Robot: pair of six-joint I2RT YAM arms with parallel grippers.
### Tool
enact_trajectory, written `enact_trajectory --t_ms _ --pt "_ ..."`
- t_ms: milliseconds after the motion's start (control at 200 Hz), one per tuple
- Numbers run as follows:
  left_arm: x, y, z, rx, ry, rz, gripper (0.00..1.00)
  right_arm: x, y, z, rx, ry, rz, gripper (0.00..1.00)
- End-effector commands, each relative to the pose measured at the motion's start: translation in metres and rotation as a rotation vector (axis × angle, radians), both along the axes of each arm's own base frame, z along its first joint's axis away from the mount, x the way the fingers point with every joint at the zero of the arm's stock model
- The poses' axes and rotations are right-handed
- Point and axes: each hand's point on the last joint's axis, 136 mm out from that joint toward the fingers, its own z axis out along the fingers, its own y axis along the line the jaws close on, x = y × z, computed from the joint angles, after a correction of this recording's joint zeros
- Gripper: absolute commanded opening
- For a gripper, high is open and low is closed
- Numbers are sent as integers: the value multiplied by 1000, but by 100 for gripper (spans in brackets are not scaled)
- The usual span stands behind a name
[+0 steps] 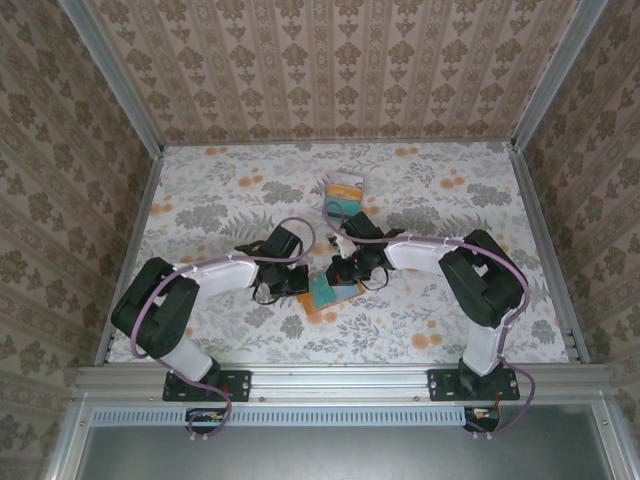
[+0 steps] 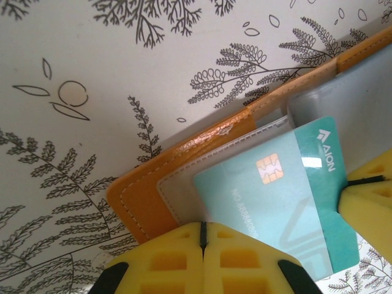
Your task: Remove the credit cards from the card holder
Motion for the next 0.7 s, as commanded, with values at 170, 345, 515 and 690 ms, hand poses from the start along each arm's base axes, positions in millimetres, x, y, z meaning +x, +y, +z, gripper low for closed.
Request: enact_trajectory --t_ms 170,345,515,690 --pt "-14 11 -15 66 44 -28 3 3 -22 -3 -39 -6 -31 0" --pt "-14 10 -14 65 40 -29 3 4 -25 -5 -19 10 -33 0" --pt "-14 9 -14 64 41 -29 0 1 -15 -6 42 40 -32 2" --pt "-14 9 -14 68 42 -31 0 2 -17 -9 35 40 -44 0"
